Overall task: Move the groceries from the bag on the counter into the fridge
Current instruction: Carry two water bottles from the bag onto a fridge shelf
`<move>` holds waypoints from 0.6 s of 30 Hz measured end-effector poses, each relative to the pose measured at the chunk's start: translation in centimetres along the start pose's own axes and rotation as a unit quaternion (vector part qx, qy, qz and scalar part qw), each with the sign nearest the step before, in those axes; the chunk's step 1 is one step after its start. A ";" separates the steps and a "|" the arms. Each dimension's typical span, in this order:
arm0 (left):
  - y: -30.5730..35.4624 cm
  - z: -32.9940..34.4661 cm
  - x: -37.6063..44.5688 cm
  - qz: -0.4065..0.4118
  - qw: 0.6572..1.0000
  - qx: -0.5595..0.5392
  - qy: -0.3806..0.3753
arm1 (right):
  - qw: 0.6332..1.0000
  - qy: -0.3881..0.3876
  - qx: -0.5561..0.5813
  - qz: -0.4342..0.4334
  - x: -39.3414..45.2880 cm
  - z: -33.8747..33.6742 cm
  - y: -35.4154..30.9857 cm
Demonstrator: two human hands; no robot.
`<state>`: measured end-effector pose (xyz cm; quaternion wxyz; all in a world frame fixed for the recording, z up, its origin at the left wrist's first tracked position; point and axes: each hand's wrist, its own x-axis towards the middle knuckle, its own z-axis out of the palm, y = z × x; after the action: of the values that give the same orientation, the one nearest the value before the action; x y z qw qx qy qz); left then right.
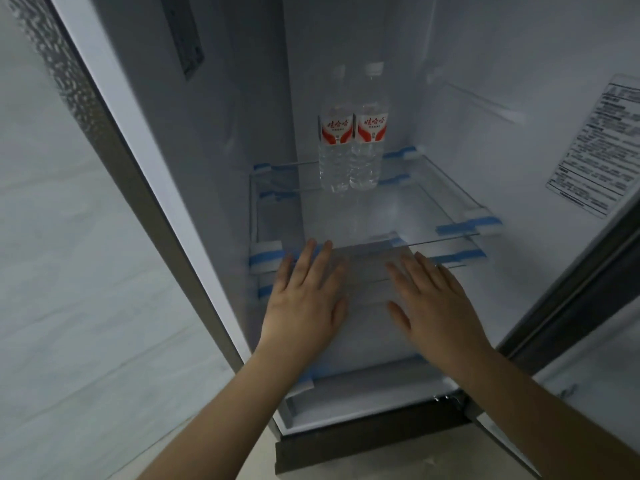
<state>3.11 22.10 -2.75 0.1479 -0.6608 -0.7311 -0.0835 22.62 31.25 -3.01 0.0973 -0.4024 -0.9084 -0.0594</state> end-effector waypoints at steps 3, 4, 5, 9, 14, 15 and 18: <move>1.2 0.1 -2.2 0.005 1.000 0.014 -0.021 | 0.999 -0.037 0.000 0.002 -2.8 1.1 0.3; 1.8 0.3 -2.8 0.009 1.000 0.014 -0.024 | 0.999 -0.040 0.002 0.001 -3.7 1.5 0.5; 2.4 0.4 -3.4 0.011 0.999 0.013 -0.028 | 0.999 -0.048 0.004 0.000 -4.7 1.8 0.6; 4.9 1.1 -5.8 -0.006 0.999 0.002 -0.033 | 0.997 -0.070 0.015 0.004 -8.3 3.1 1.7; 10.4 3.2 -10.2 -0.027 0.994 0.008 -0.106 | 0.995 -0.083 0.052 -0.012 -12.4 4.6 2.8; 11.2 3.3 -11.1 -0.039 0.992 0.015 -0.120 | 0.995 -0.083 0.062 -0.018 -13.3 4.9 2.9; 12.7 3.1 -13.3 -0.088 0.986 0.037 -0.138 | 0.992 -0.083 0.087 -0.029 -15.8 6.1 3.4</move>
<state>16.47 11.99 -10.91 0.0618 -0.5928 -0.8027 0.0231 34.72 23.32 -12.39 0.0542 -0.3696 -0.9262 0.0506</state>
